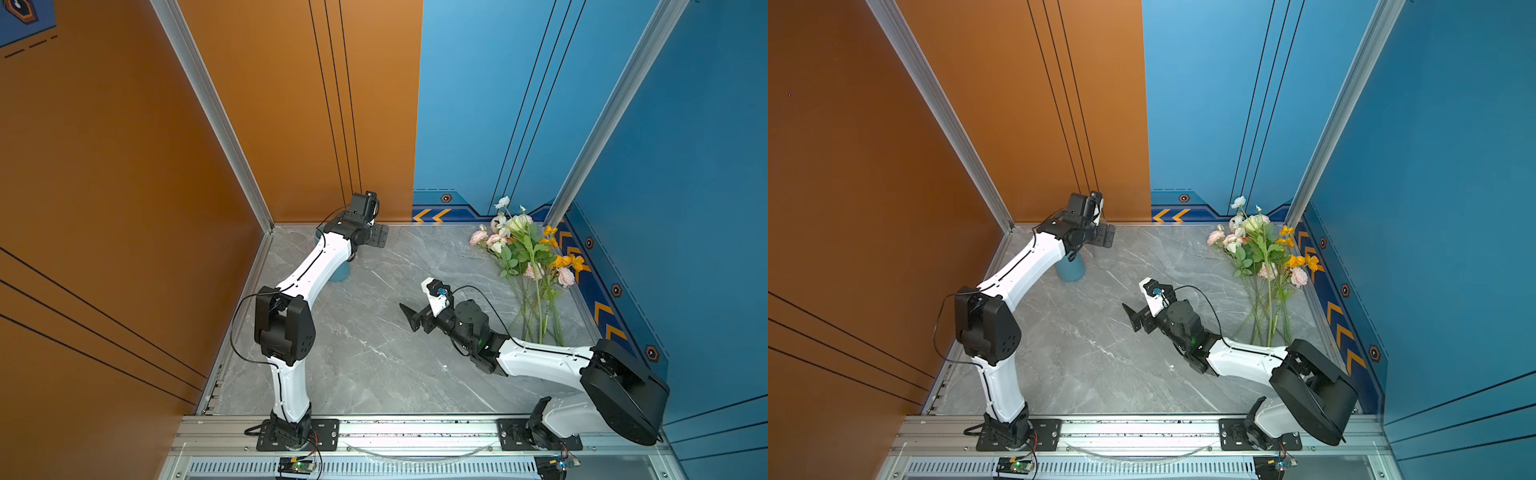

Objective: Arrange the flowers into the vase
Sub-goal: 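Reach the left gripper to the glass vase while the right gripper moves inward, then grasp the clear glass vase with the left gripper and carry it toward the table center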

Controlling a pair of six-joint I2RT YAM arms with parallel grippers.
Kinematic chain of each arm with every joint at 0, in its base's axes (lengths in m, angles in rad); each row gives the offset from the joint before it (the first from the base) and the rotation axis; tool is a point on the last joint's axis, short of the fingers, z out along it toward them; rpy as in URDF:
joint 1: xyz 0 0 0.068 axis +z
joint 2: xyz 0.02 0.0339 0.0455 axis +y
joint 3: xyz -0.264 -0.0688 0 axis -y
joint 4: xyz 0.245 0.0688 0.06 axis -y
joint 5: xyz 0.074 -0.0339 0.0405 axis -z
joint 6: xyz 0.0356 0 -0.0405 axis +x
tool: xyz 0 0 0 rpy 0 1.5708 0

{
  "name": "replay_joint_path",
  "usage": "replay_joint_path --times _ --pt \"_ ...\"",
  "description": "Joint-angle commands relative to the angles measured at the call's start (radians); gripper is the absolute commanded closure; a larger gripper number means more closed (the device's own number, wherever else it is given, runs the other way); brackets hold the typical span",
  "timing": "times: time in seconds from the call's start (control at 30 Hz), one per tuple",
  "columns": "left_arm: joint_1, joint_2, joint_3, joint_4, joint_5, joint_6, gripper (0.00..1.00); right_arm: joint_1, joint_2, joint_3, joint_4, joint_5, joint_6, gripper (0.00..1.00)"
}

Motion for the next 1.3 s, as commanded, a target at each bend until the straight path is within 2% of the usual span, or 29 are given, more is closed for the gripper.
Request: replay_joint_path --times 0.0,0.67,1.0,1.07,1.27 --pt "0.007 0.029 0.044 -0.022 -0.042 -0.027 0.02 -0.005 0.011 -0.015 0.03 -0.037 0.021 0.0" --pt "0.045 0.18 0.178 -0.021 0.043 -0.088 0.01 -0.013 0.056 -0.005 0.031 -0.061 0.014 0.0" --pt "0.049 0.2 0.181 -0.021 0.077 -0.115 0.13 -0.013 0.064 -0.003 0.029 -0.066 0.011 0.0" --pt "0.049 0.199 0.181 -0.021 0.08 -0.121 0.18 -0.013 0.065 -0.001 0.029 -0.067 0.011 0.0" --pt "0.051 0.187 0.176 -0.021 0.099 -0.127 0.27 -0.013 0.068 -0.001 0.026 -0.074 0.01 0.0"
